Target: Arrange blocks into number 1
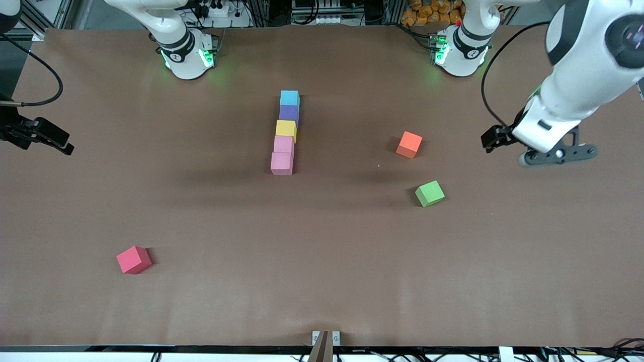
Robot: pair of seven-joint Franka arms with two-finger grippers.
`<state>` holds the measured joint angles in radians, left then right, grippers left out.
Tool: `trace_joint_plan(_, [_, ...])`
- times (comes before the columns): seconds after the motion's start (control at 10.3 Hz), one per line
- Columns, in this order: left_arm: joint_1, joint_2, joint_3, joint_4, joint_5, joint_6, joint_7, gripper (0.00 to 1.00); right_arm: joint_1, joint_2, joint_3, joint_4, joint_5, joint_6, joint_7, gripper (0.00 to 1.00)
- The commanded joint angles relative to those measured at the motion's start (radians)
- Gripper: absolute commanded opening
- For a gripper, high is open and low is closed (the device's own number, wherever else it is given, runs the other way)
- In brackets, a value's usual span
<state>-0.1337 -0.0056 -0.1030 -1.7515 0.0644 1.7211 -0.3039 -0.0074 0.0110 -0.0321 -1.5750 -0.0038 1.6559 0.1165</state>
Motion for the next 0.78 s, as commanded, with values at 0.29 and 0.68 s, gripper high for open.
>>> trace_joint_plan(0.29, [0.022, -0.019, 0.009, 0.188, -0.037, -0.104, 0.198, 1.0, -0.006, 0.004, 0.008, 0.006, 0.013, -0.018, 0.003, 1.0])
trace_joint_plan(0.68, [0.046, 0.01, 0.0, 0.285, -0.061, -0.247, 0.209, 1.0, -0.005, 0.003, 0.008, 0.006, 0.013, -0.031, 0.003, 1.0])
